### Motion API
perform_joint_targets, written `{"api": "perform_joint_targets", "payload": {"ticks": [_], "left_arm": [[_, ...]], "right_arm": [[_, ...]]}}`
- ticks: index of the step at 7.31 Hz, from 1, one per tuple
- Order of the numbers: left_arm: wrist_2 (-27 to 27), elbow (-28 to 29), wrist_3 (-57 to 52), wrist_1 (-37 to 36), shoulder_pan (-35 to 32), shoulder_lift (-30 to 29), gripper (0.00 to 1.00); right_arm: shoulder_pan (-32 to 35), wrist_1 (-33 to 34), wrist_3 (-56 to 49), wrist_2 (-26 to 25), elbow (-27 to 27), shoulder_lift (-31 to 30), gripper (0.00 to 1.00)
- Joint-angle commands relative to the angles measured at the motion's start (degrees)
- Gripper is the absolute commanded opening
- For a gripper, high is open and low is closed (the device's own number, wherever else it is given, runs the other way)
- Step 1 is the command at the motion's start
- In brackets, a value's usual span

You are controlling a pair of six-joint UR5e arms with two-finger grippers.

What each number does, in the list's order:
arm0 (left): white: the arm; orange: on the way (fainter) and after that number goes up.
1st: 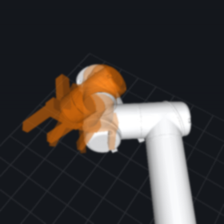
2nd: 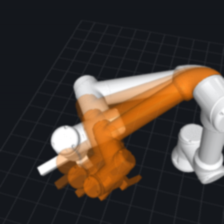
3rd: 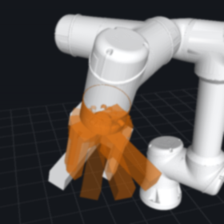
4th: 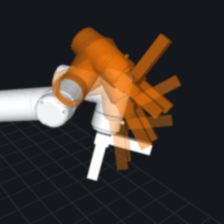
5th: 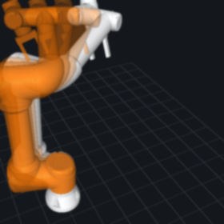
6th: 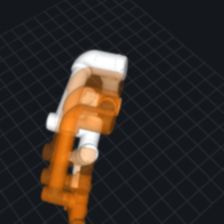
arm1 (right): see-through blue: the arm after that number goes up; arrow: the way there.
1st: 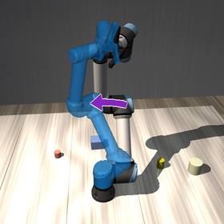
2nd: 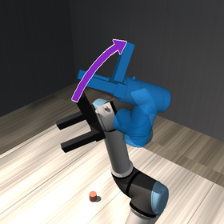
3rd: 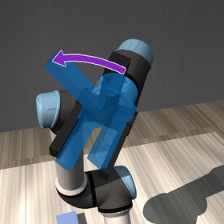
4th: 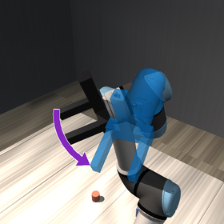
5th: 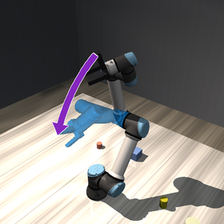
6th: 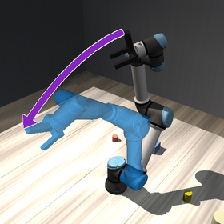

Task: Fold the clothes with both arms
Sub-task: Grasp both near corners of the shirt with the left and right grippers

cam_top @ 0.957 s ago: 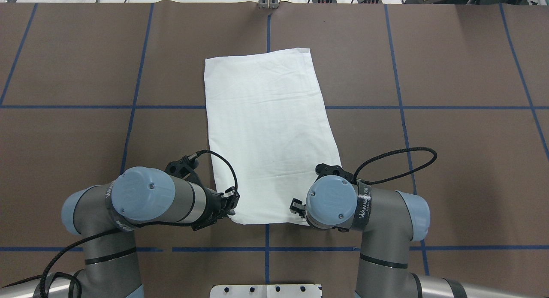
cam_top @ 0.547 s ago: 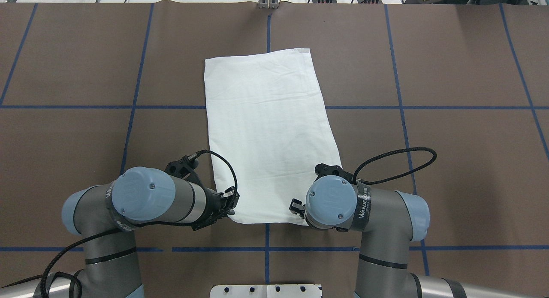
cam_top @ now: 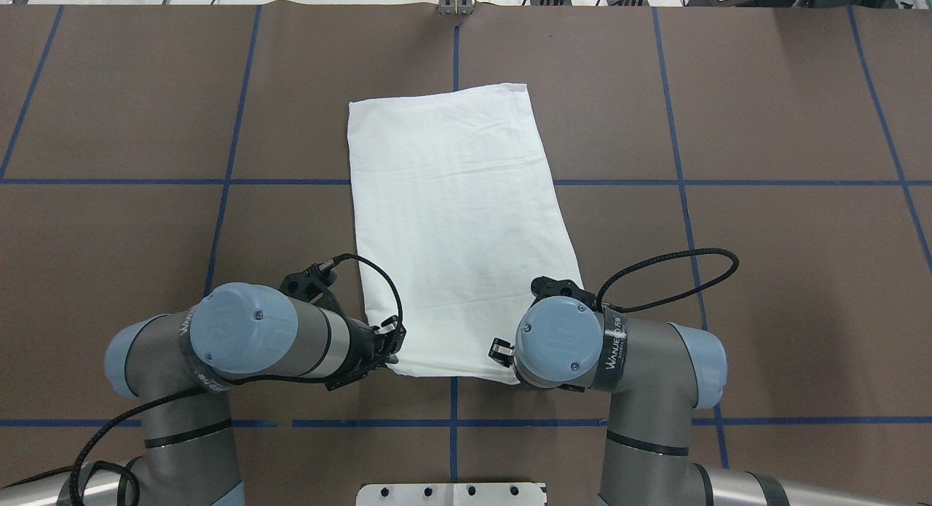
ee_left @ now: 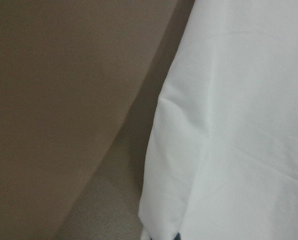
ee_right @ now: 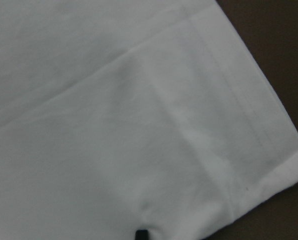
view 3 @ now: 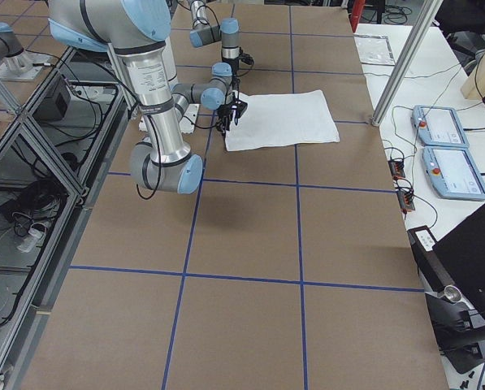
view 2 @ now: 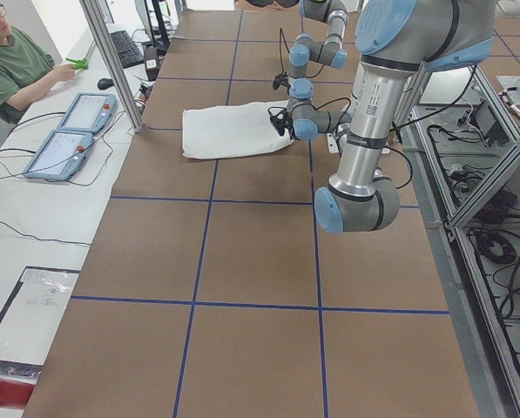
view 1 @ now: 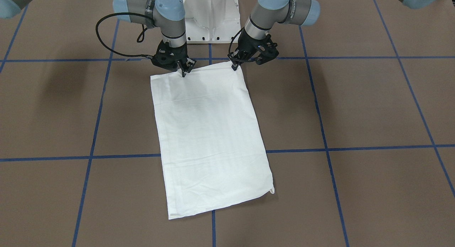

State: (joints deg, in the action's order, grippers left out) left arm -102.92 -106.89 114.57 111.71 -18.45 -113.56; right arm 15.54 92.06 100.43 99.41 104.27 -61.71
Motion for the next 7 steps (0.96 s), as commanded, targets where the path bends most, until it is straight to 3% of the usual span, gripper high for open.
{"api": "perform_joint_targets", "payload": {"ticks": [1,4,7], "left_arm": [[0.00,-0.07,-0.05,0.00,0.00,0.00,0.00],[-0.09,-0.86,-0.05,0.00,-0.26,0.00,0.00],[-0.35,-7.07,-0.05,-5.42,-0.62,1.32,0.00]], "right_arm": [[0.19,-0.04,0.03,0.00,0.14,0.45,0.00],[1.24,-0.04,-0.06,0.61,1.80,0.98,0.00],[1.60,0.57,4.33,1.05,8.74,-0.17,0.00]]}}
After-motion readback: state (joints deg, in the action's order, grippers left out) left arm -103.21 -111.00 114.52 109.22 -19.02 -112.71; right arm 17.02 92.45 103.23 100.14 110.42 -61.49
